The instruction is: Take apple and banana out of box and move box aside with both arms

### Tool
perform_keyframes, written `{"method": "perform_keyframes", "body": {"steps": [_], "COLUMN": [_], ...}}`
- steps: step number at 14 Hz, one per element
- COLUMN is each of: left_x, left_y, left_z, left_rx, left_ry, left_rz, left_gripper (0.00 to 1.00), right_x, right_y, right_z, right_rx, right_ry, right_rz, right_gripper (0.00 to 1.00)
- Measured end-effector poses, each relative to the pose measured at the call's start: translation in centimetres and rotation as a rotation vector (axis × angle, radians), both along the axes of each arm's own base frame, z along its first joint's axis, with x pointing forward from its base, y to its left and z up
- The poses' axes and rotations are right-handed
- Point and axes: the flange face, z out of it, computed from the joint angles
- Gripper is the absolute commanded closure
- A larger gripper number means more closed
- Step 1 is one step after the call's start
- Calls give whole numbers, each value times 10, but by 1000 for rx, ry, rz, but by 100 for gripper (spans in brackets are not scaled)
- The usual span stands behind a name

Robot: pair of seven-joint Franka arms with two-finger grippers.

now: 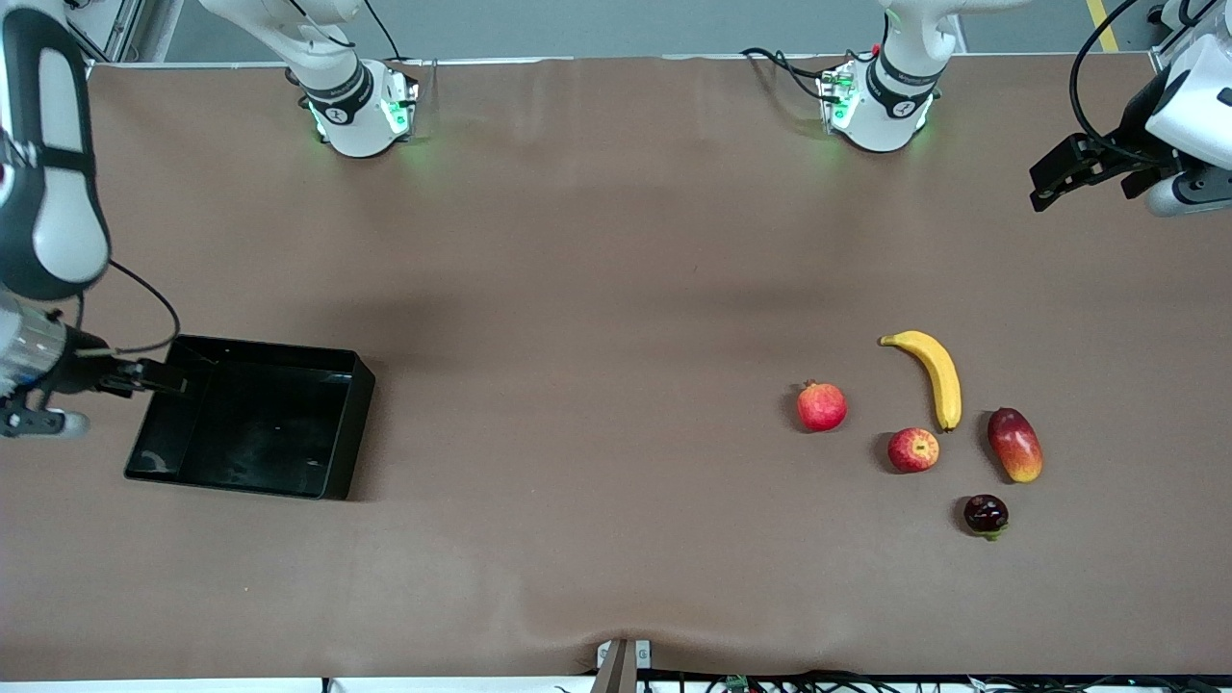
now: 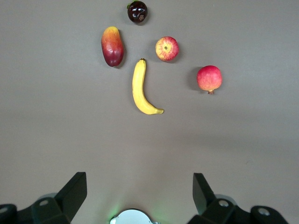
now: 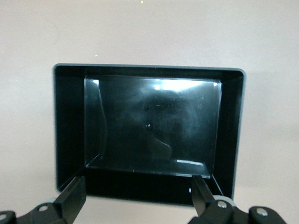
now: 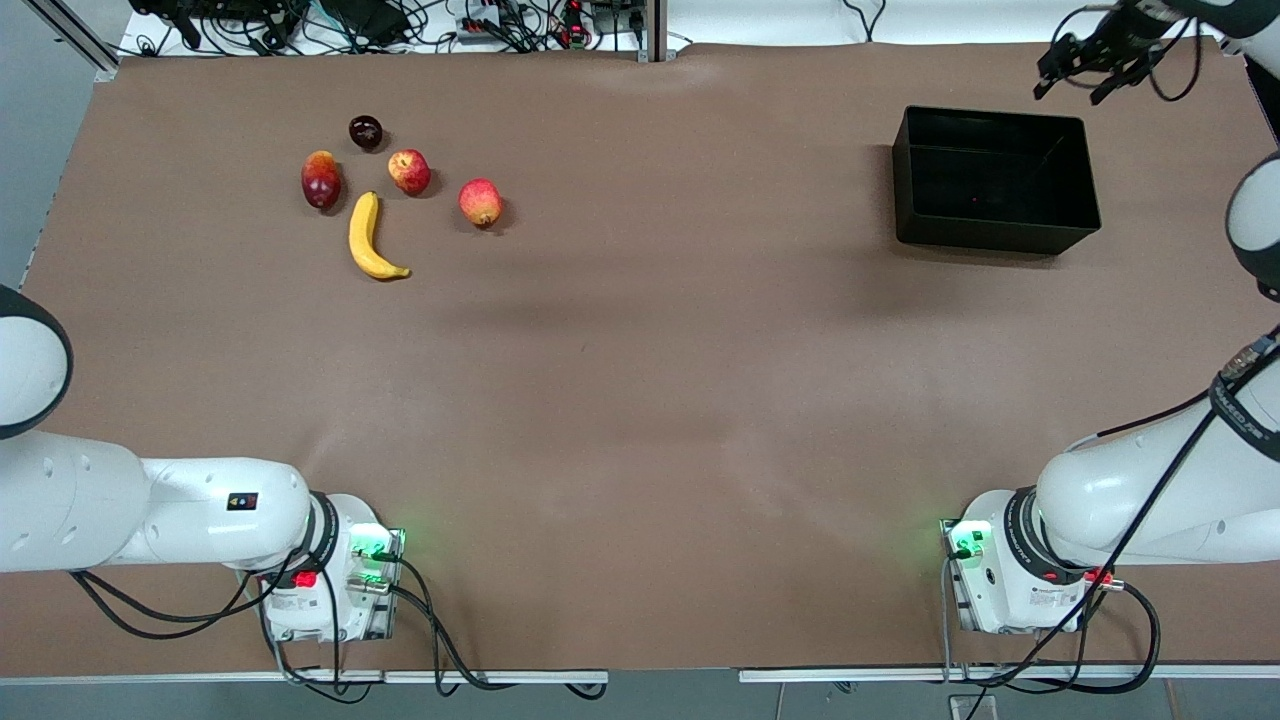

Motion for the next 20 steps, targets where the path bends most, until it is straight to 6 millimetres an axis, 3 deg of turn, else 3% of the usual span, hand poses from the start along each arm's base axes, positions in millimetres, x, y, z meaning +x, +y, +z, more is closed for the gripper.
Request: {"method": "perform_keyframes", "body": {"steps": [4, 7, 9, 12, 15, 20], "left_x": [0, 0, 0, 0, 0, 1], "left_y": [2, 3, 4, 4, 3, 3], "left_z": [1, 1, 1, 1, 1, 7], "left_rx": [0, 0, -1, -1, -3, -9], "left_ry": [-1, -2, -2, -3, -3, -16], "left_rz": [3, 6, 8, 8, 6, 6], "left_gripper": [0, 0, 0, 0, 0, 0], "right_x": [-34, -67, -79, -79, -78, -66], "right_y": [39, 70, 75, 79, 81, 81], "right_z": [76, 122, 142, 172, 186, 175], "right_rx": [-30, -43, -57, -102, -108, -110], "right_ry": [30, 71, 66, 24, 36, 54], "right_rz": [-47, -43, -32, -16, -13, -13], "right_gripper": [0, 0, 0, 0, 0, 0]}}
